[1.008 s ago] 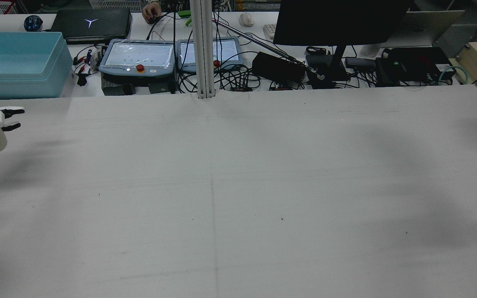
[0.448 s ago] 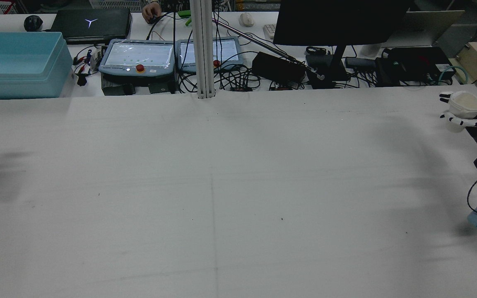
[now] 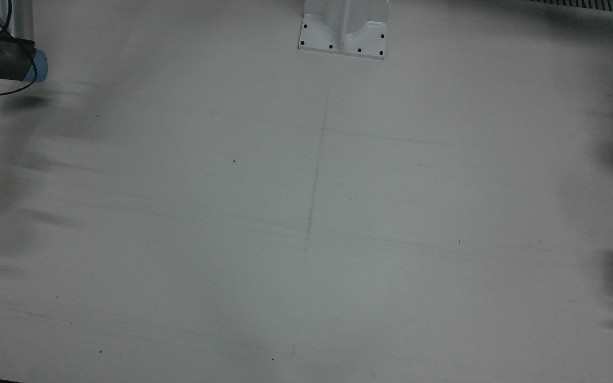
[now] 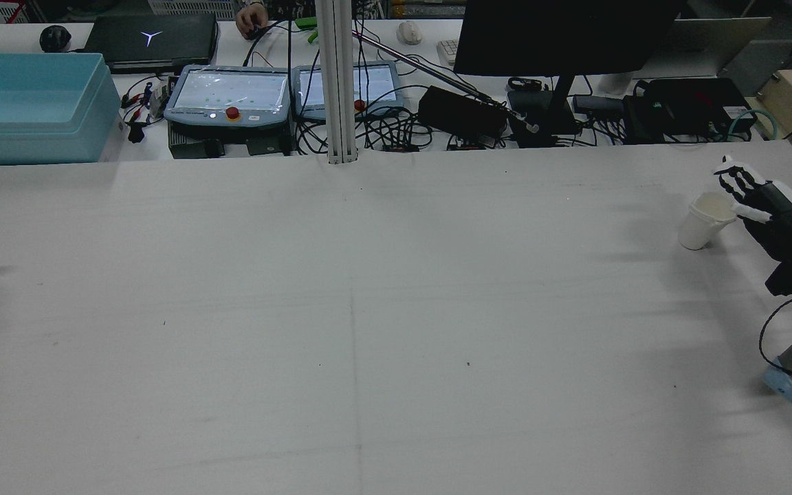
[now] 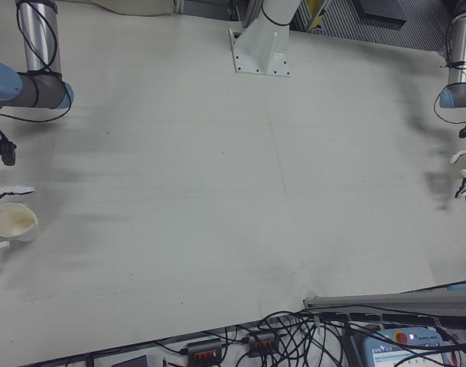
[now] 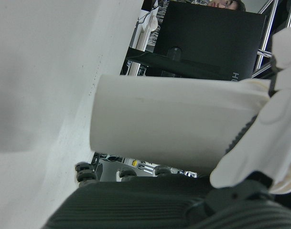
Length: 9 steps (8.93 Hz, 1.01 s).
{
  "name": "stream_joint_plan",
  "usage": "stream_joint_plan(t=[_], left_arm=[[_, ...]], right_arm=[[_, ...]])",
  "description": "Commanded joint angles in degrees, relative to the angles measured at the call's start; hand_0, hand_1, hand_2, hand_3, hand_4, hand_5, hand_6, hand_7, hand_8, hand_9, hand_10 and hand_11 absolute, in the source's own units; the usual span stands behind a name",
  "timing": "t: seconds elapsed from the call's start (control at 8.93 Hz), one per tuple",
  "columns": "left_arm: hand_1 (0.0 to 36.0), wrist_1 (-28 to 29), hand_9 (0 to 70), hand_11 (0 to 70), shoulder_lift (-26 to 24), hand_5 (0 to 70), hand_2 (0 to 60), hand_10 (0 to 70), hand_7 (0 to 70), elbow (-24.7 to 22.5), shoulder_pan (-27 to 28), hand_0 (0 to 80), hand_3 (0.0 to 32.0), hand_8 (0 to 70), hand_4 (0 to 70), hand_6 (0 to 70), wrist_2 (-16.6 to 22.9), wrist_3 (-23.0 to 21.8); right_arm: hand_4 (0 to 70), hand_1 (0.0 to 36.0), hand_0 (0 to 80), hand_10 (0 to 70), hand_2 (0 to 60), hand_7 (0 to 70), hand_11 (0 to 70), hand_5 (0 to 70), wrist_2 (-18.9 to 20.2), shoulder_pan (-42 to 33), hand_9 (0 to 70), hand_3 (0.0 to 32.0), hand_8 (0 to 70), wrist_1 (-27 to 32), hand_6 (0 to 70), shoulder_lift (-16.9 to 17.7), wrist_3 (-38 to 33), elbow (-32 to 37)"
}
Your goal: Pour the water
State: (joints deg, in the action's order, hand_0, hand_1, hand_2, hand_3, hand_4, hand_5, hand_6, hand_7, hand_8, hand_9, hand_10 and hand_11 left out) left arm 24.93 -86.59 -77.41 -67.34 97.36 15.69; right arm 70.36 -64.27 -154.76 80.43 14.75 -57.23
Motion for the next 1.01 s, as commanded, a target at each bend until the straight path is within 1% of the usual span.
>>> stream_joint_plan(t=[0.0,0.11,0.22,0.34,0.45,0.56,0.67,0.78,0.9], left_arm=[[23.5,3.1,2.8,9.6,-0.4,70.0,53.2,5.7,21.4,4.5,0.2,53.9,0.0,1.5,62.0,12.7,-4.2,3.8],[22.1,3.2,2.8,9.6,-0.4,70.0,48.1,5.7,21.1,4.4,0.5,53.7,0.0,1.5,61.8,12.6,-4.3,5.4],[21.1,3.0,2.7,9.1,-0.5,70.0,42.4,5.4,20.7,4.5,1.8,54.1,0.0,1.5,61.3,12.5,-4.4,5.3],[15.8,2.8,2.6,7.6,-0.6,70.0,23.3,4.6,20.1,4.5,3.0,53.7,0.0,1.4,60.0,12.3,-4.5,5.0],[12.8,2.8,2.7,6.7,-0.7,70.0,15.2,4.1,20.9,4.4,4.0,53.0,0.0,1.6,60.7,13.1,-4.5,4.7],[10.7,2.9,2.9,6.0,-0.8,70.0,12.0,3.7,21.6,4.2,5.5,51.8,0.0,1.7,61.2,13.5,-4.5,3.2],[7.9,3.1,2.8,4.5,-0.9,70.0,5.4,2.8,21.2,3.2,6.9,50.5,0.0,1.5,58.1,12.7,-4.5,2.3],[6.2,3.0,2.8,3.3,-0.9,70.0,1.2,2.0,21.4,2.7,9.1,49.6,0.0,1.4,52.3,12.2,-5.0,2.3],[5.7,3.1,2.9,1.9,-0.9,70.0,0.0,1.0,21.5,2.7,10.8,49.4,0.0,1.2,48.4,11.4,-6.8,2.2]], right_arm=[[0.0,2.3,39.5,0.0,0.0,1.7,0.0,0.0,2.1,-4.3,0.0,32.0,0.0,-0.4,0.0,0.6,-1.4,-3.8],[0.0,2.7,39.6,0.0,0.0,2.4,0.0,0.0,2.1,-4.6,0.0,32.0,0.0,-0.4,0.0,0.5,-1.4,-4.0],[0.0,3.4,40.0,0.0,0.0,3.3,0.0,0.0,2.1,-4.8,0.0,32.0,0.0,-0.4,0.0,0.5,-1.4,-4.1],[0.0,4.3,40.6,0.0,0.0,4.1,0.0,0.0,2.1,-4.7,0.0,32.0,0.0,-0.4,0.0,0.5,-1.3,-4.1],[0.0,4.9,40.9,0.0,0.0,4.5,0.0,0.0,2.0,-4.7,0.0,32.0,0.0,-0.4,0.0,0.5,-1.3,-4.1],[0.0,5.3,41.1,0.0,0.0,4.8,0.0,0.0,2.0,-4.8,0.0,32.0,0.0,-0.4,0.0,0.5,-1.2,-4.1],[0.0,5.6,41.3,0.0,0.0,4.7,0.0,0.0,2.0,-4.8,0.0,32.0,0.0,-0.4,0.0,0.6,-1.1,-4.1],[0.0,5.7,41.5,0.0,0.0,4.9,0.0,0.0,2.0,-4.8,0.0,32.0,0.0,-0.4,0.0,0.6,-1.0,-4.1],[0.0,6.0,41.6,0.0,0.0,5.4,0.0,0.0,2.0,-4.9,0.0,32.0,0.0,-0.4,0.0,0.6,-1.0,-4.1]])
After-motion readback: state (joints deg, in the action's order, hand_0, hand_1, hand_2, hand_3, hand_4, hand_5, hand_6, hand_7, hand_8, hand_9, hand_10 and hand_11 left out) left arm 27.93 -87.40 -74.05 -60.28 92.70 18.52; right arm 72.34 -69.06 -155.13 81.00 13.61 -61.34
